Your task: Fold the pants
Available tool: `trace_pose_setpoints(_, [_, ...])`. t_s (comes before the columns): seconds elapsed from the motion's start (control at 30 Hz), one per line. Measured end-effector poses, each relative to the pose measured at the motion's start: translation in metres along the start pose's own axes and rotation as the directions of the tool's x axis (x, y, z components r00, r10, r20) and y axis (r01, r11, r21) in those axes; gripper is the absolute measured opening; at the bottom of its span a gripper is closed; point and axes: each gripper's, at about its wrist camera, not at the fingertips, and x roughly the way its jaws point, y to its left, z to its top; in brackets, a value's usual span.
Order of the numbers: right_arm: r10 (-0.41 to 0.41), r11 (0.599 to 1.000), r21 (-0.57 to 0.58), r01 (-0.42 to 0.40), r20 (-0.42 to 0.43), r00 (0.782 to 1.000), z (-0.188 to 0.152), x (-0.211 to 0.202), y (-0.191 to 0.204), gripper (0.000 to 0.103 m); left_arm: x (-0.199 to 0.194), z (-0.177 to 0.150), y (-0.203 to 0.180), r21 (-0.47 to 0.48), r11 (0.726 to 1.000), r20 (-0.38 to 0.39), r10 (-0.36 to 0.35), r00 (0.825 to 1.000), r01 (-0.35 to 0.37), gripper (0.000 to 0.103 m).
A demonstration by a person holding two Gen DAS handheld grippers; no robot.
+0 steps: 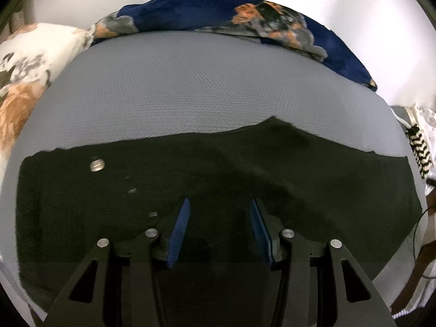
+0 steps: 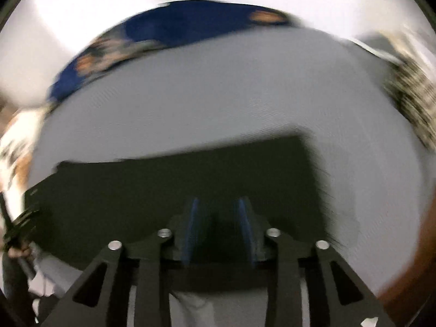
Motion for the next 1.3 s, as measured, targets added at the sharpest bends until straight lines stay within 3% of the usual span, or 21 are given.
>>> trace_pose_setpoints(0.13, [0.179,0.962,-0.194,-0.192,-0.084,0.980,0.032,0.046,0.090,0.031,-0.006,-0.008,0.024,-0.039,0.999,-0.001,0.032,0.999,-0.032,0.048])
trace_pose_setpoints(0.27, [0.298,0.858,-0.363,-0.363,-0.225,0.928,0.044,0.095,0.193,0.032,-0.012,-0.015,0.043,-0.069,0.997,0.003,0.039,0.999,-0.039,0.048])
trace_pose_setpoints(0.4, [0.325,0.754,-0.462,-0.466,-0.354,0.877,0.058,0.143,0.269,0.032,-0.017,-0.023,0.052,-0.064,0.997,0.008,0.031,0.999,-0.031,0.048])
trace_pose_setpoints(0.57, [0.302,0.695,-0.507,-0.510,-0.438,0.847,0.068,0.185,0.315,0.032,-0.020,-0.029,0.061,-0.062,0.998,0.009,0.016,1.000,-0.015,0.048])
trace_pose_setpoints(0.67, [0.315,0.662,-0.493,-0.565,-0.500,0.806,0.065,0.195,0.324,0.032,-0.022,-0.030,0.067,-0.080,0.997,0.013,-0.020,1.000,0.021,0.048])
trace_pose_setpoints(0.7, [0.317,0.654,-0.499,-0.568,-0.502,0.805,0.066,0.194,0.326,0.029,-0.022,-0.030,0.069,-0.084,0.996,0.014,-0.028,1.000,0.029,0.048])
trace_pose_setpoints(0.73, [0.321,0.644,-0.511,-0.569,-0.495,0.808,0.067,0.192,0.327,0.010,-0.023,-0.030,0.070,-0.091,0.995,0.016,-0.034,0.999,0.035,0.048])
trace_pose_setpoints(0.87, [0.319,0.668,-0.545,-0.507,-0.406,0.857,0.073,0.184,0.323,0.005,-0.023,-0.030,0.071,-0.097,0.994,0.021,-0.041,0.999,0.043,0.048])
trace_pose_setpoints(0.97, [0.271,0.696,-0.563,-0.446,-0.370,0.889,0.067,0.198,0.326,0.004,-0.024,-0.031,0.071,-0.099,0.994,0.024,-0.046,0.999,0.048,0.048])
trace_pose_setpoints(1.07, [0.265,0.716,-0.553,-0.426,-0.349,0.899,0.067,0.207,0.326,0.004,-0.025,-0.032,0.071,-0.094,0.995,0.023,-0.039,0.999,0.041,0.047])
trace_pose_setpoints(1.17, [0.255,0.720,-0.564,-0.405,-0.327,0.910,0.066,0.199,0.329,0.014,-0.023,-0.031,0.069,-0.085,0.996,0.022,-0.027,0.999,0.029,0.047])
trace_pose_setpoints(1.23, [0.268,0.750,-0.541,-0.379,-0.275,0.923,0.069,0.178,0.319,0.036,-0.024,-0.030,0.065,-0.084,0.996,0.018,-0.011,1.000,0.013,0.047])
trace_pose_setpoints(1.3, [0.284,0.768,-0.533,-0.356,-0.215,0.934,0.070,0.154,0.303,0.037,-0.026,-0.027,0.059,-0.075,0.997,0.017,0.012,1.000,-0.011,0.047])
